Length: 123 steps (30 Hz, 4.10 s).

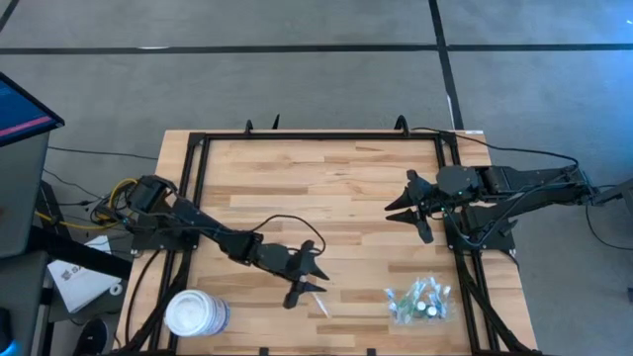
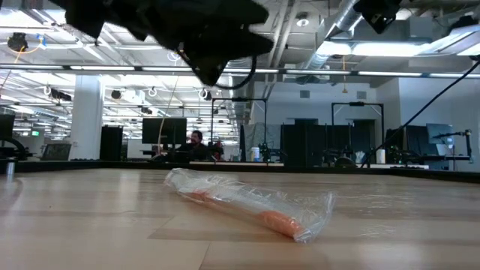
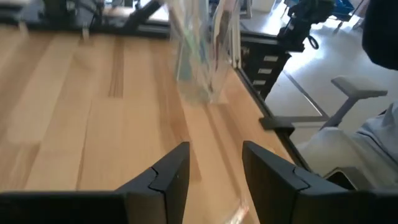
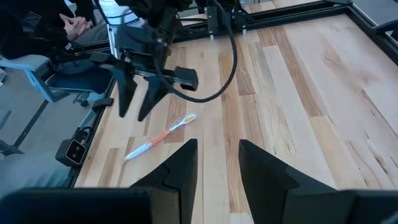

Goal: Pick & Place toothbrushing station
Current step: Put the orange toothbrush into the transparent organizer

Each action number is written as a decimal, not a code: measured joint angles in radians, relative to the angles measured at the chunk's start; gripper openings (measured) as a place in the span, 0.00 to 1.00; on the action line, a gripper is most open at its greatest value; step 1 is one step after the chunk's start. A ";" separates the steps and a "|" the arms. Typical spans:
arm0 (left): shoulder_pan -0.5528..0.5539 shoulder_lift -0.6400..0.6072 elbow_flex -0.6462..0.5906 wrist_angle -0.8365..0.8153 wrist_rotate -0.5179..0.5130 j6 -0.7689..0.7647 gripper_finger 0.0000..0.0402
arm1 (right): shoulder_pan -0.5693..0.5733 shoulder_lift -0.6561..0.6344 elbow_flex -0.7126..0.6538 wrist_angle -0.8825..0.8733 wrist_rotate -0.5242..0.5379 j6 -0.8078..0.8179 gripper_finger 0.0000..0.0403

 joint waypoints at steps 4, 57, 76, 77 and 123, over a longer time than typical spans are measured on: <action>0.000 0.000 -0.035 0.004 0.000 -0.051 0.35 | 0.000 0.000 0.000 0.000 0.000 0.000 0.27; 0.062 -0.019 -0.243 -0.075 -0.148 -0.326 0.30 | 0.000 0.000 0.000 -0.002 0.000 0.011 0.27; 0.067 -0.019 -0.243 -0.156 -0.172 -0.377 0.29 | 0.000 0.000 0.000 -0.001 0.000 0.013 0.27; 0.071 -0.019 -0.243 -0.156 -0.171 -0.377 0.29 | 0.000 0.000 0.000 -0.001 0.000 0.020 0.27; 0.061 -0.250 -0.265 -0.147 -0.072 -0.371 0.00 | 0.001 0.001 0.001 0.001 0.000 0.029 0.27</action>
